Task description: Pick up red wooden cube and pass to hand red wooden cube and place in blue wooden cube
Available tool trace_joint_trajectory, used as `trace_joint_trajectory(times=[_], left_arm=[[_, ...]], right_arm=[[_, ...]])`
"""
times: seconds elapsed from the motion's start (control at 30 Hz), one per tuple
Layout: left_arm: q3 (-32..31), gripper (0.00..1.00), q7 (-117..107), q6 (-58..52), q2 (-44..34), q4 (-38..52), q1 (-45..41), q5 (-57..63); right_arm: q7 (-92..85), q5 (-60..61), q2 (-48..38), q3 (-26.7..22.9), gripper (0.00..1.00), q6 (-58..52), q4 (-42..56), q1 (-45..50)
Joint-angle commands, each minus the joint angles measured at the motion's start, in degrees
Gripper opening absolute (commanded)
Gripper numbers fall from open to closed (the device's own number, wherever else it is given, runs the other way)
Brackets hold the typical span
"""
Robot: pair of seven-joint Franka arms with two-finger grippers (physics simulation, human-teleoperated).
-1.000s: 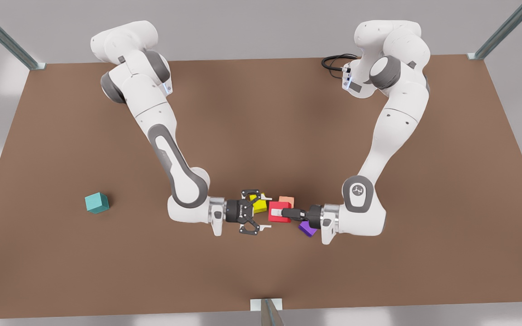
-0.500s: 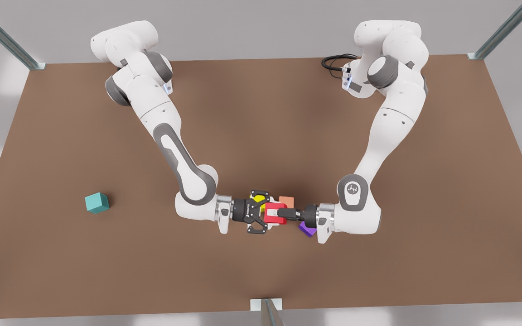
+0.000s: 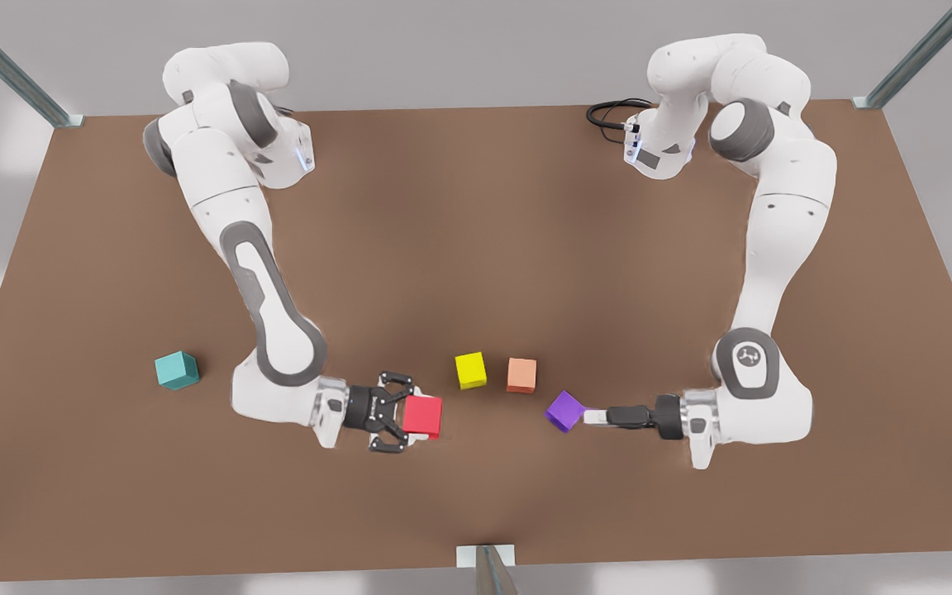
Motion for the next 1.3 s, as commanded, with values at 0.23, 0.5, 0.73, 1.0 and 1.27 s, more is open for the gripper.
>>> trace_joint_trajectory(times=[0.23,0.5,0.73,1.0,1.27], left_arm=[[-0.9,1.00,-1.9,-36.5,-18.2,0.0,9.7,55.6],[4.7,1.00,-2.6,-20.4,-28.1,-14.9,6.3,58.9],[41.3,1.00,6.3,-10.4,-43.9,-36.6,-21.7,42.4],[41.3,1.00,6.1,-10.9,-43.6,-36.6,-21.6,42.5],[41.3,1.00,6.0,-11.0,-43.5,-36.2,-21.6,42.5]], right_arm=[[52.2,-75.9,-13.2,-17.0,0.68,-24.2,-8.5,-0.1],[63.3,-80.8,-17.5,-22.8,0.65,-13.5,-21.6,-2.0],[63.3,-83.5,-22.8,-22.9,0.65,9.9,-36.5,-6.6],[62.7,-83.6,-22.1,-22.8,0.65,17.5,-40.5,-8.1],[62.3,-83.3,-23.3,-22.7,0.65,17.4,-45.8,-9.3]])
